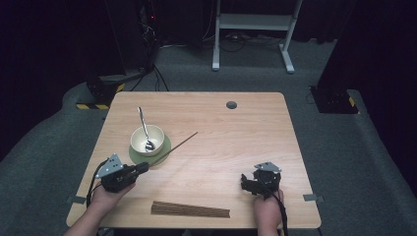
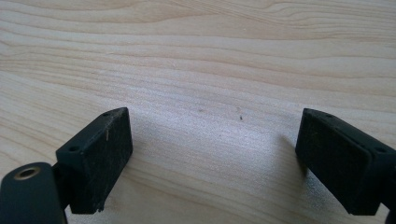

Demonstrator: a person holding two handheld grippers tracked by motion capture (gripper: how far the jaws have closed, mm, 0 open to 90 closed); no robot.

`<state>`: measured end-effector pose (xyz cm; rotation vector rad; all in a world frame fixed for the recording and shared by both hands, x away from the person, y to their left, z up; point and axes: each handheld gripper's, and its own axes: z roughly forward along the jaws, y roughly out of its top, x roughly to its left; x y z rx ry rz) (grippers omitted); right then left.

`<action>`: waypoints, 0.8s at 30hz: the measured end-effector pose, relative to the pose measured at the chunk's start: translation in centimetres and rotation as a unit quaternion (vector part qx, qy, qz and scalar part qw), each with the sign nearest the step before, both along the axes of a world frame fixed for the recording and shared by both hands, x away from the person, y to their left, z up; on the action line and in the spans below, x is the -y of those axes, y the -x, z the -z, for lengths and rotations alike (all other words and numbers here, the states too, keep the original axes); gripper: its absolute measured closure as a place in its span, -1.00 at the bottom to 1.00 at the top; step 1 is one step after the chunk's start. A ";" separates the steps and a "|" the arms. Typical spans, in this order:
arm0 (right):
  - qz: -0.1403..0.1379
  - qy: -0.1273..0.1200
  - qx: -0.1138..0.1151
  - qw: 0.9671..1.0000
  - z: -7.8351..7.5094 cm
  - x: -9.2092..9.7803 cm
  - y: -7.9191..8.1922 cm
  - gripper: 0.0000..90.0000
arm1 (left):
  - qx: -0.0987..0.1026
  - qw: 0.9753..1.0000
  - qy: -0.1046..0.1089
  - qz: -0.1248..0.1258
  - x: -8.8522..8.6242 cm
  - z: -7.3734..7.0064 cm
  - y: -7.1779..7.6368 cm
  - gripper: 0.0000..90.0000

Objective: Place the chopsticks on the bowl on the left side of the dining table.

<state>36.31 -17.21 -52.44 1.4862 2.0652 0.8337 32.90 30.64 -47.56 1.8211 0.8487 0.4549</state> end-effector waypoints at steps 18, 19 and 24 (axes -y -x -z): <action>-0.001 0.000 0.000 1.000 0.0 0.0 0.0 -0.76 | -0.009 0.997 0.006 -0.079 -3.0 0.0 -1.6 0.87; -0.001 0.000 0.000 1.000 0.0 0.0 0.0 -0.76 | -0.010 0.997 0.007 -0.082 -3.2 0.0 -1.8 0.87; -0.001 0.000 0.000 1.000 0.0 0.0 0.0 -0.76 | -0.013 0.996 0.005 -0.093 -3.7 0.0 -2.3 0.87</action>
